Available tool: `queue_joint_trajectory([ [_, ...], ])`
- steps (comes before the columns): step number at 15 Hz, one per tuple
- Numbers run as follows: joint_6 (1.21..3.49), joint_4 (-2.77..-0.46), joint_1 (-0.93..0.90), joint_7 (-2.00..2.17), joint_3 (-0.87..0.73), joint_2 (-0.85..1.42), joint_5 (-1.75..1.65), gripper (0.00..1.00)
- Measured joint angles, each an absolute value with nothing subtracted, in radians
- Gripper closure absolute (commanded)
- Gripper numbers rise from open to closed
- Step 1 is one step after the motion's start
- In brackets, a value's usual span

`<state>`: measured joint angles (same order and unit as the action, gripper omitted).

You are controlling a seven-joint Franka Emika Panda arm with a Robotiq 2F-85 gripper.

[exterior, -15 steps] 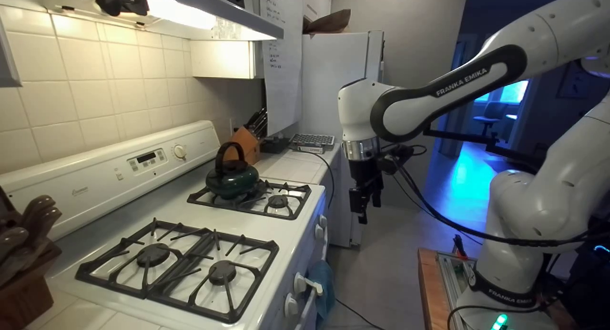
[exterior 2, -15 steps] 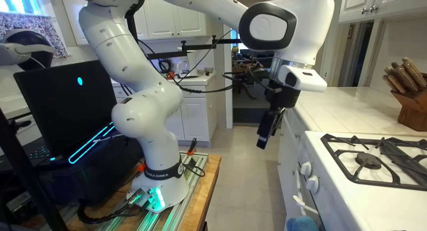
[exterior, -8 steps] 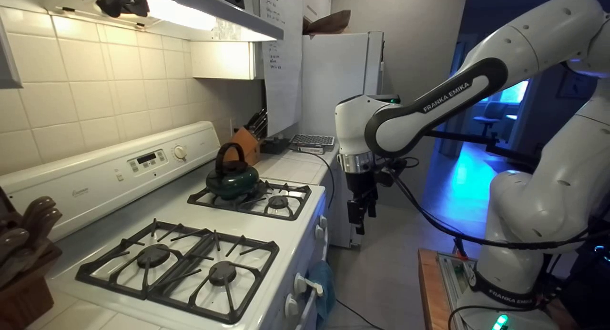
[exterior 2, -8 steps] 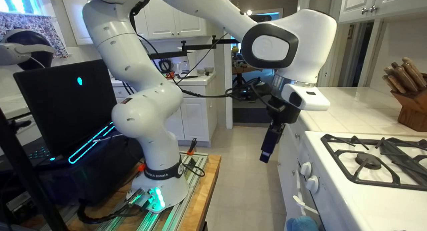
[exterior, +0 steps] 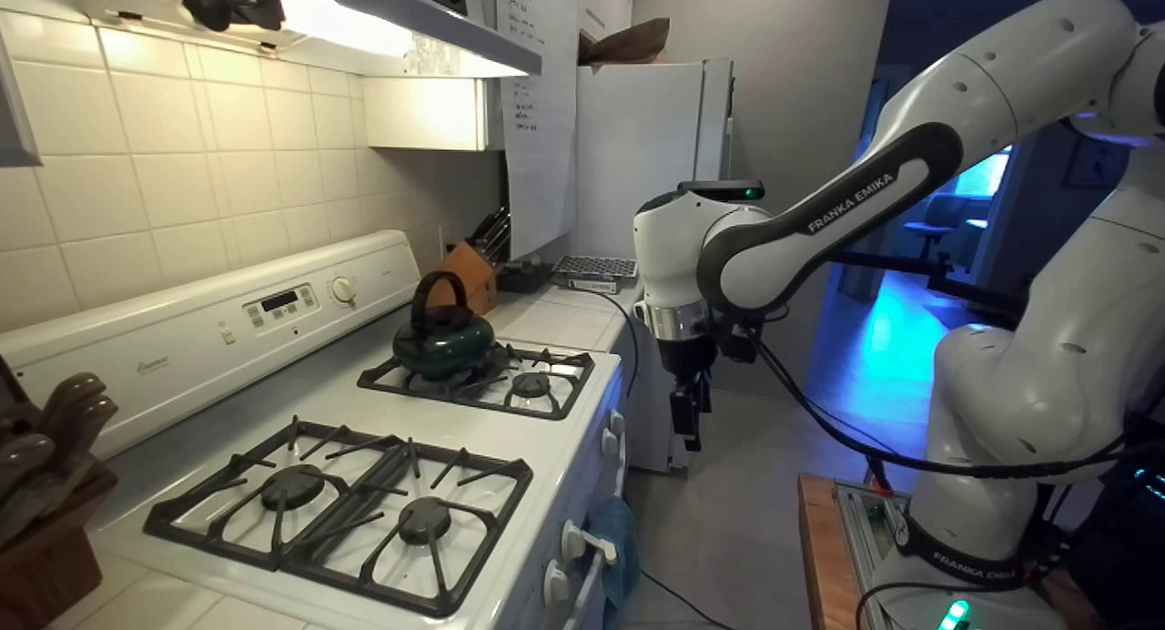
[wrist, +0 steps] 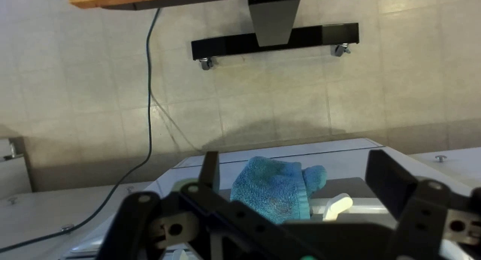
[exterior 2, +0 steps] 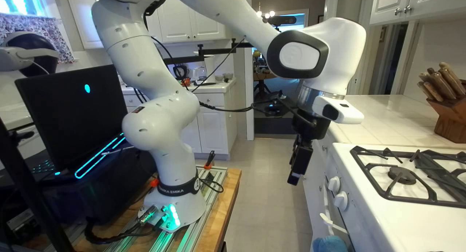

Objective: Put the blue towel on the stove

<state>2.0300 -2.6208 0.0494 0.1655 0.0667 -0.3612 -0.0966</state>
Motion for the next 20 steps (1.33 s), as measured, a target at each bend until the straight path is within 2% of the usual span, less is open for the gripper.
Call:
queue_joint_trajectory([
  [10,2.433,-2.673,0.046,0.007,0.029,-0.167,-0.242,0.0],
  [20,2.485,-2.669,0.064,0.083,0.023,-0.149,-0.298,0.0],
])
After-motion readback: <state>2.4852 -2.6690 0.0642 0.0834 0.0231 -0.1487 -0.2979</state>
